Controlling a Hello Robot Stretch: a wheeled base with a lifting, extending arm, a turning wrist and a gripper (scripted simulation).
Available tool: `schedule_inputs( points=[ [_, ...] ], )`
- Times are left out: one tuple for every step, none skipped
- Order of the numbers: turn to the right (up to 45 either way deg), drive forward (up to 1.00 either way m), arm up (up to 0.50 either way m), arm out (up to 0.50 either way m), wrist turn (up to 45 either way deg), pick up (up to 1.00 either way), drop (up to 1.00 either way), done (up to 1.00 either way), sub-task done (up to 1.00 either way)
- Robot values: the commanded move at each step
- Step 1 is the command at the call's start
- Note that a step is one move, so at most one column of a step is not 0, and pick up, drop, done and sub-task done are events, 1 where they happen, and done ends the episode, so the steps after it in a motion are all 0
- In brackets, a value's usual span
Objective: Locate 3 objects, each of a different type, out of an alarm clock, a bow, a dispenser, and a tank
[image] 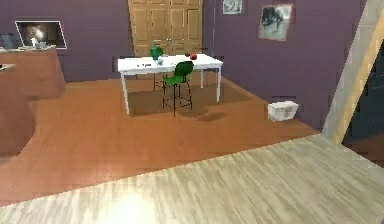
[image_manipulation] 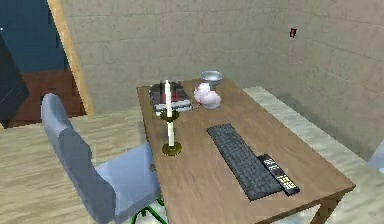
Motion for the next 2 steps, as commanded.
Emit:
schedule_inputs(
  points=[
    [18.0,0.00,0.00,0.00,0.0,0.00,0.00,0.00,0.00],
    [0.0,0.80,0.00,0.00,0.0,0.00,0.00,0.00,0.00]
  ],
)
